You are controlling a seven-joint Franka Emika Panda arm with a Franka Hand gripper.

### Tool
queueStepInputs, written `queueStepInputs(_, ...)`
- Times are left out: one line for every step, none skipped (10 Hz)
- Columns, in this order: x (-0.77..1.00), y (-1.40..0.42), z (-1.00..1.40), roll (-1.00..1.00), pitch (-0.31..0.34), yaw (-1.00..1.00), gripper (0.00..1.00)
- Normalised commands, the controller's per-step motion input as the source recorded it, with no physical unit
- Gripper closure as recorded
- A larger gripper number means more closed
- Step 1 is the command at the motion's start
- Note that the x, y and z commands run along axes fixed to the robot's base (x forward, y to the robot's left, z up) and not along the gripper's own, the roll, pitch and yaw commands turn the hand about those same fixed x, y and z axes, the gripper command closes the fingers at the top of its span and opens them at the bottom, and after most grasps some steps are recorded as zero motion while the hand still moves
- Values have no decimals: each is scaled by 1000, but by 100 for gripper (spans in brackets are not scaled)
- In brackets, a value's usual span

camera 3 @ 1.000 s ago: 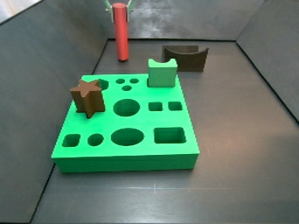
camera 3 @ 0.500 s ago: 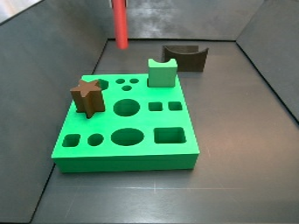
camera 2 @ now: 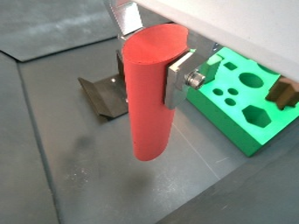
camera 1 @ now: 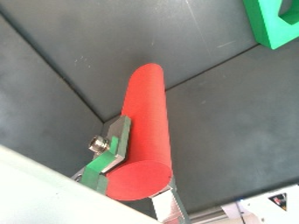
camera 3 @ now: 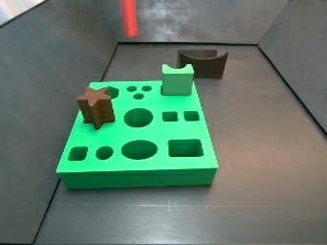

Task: Pick up the oval object. Move up. Move to above the board. Insert the oval object.
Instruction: Move to above the board.

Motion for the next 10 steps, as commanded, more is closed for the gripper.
queueStepInputs(-121,28,1000,64,11,69,100)
queueStepInputs(-105,28,1000,50,34,46,100)
queueStepInputs(-89,32,1000,46,52,34,100)
queueStepInputs(-65,32,1000,43,70,27,100)
queueStepInputs(-53,29,953,44,75,27,100)
queueStepInputs(-30,16,741,48,77,27,100)
queueStepInputs(-15,3,532,54,76,26,100)
queueStepInputs(-8,-3,377,57,79,24,100)
queueStepInputs(-6,-3,274,57,79,24,100)
queueStepInputs(338,-1000,-19,189,315,-1000,100)
